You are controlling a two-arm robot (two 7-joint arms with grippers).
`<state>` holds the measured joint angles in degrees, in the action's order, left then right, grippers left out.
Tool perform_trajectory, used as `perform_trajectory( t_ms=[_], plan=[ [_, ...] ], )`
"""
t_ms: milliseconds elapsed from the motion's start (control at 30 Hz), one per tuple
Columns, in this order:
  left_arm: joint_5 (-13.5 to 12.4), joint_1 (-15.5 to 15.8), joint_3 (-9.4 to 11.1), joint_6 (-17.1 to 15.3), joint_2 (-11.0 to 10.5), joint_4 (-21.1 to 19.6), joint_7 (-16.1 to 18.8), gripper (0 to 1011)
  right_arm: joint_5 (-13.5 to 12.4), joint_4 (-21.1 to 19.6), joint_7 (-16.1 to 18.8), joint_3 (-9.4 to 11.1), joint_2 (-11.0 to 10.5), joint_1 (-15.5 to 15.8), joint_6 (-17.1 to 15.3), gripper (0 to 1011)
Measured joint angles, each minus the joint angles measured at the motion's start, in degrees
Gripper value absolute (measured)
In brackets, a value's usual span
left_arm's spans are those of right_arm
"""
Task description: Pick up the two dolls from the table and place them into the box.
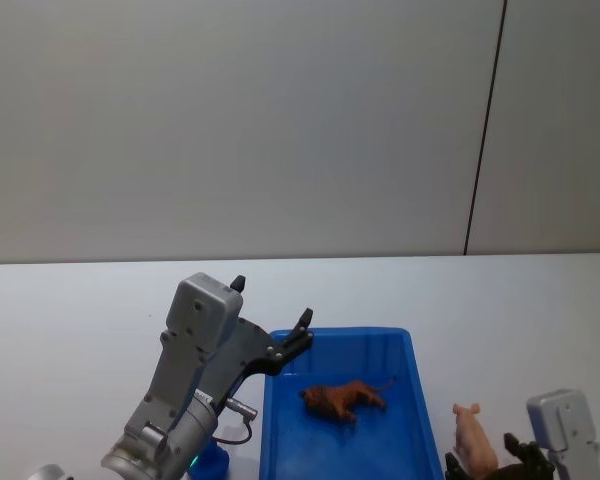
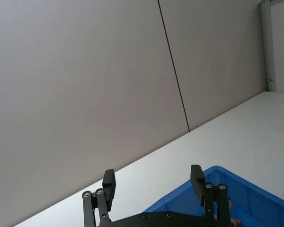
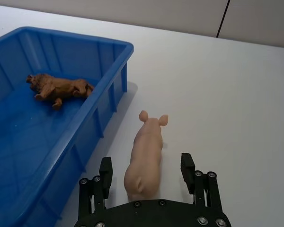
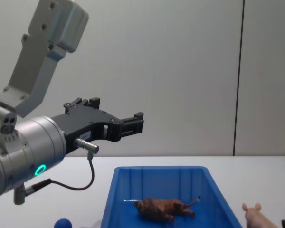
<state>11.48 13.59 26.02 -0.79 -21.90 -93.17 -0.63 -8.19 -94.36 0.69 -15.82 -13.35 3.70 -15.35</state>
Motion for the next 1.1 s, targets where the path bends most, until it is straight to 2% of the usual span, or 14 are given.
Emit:
perform_trajectory(
  t_ms=[133,233,600,1100],
  plan=[
    [0.00,0.00,0.00,0.00,0.00,0.00,0.00,1001,0.09,1.39,0.72,-0.15,0.33,-0.31,0.06,816],
    [0.00,0.00,0.00,0.00,0.00,0.00,0.00,1001,0.16,1.98,1.02,-0.21,0.47,-0.42,0.14,707],
    [0.00,0.00,0.00,0.00,0.00,0.00,0.00,1001,0.83,2.41,1.05,-0.31,0.83,-0.46,0.73,373],
    [0.00,0.00,0.00,0.00,0.00,0.00,0.00,1002,2.86,-1.82,0.51,0.02,0.67,-0.40,3.70,360]
  ],
)
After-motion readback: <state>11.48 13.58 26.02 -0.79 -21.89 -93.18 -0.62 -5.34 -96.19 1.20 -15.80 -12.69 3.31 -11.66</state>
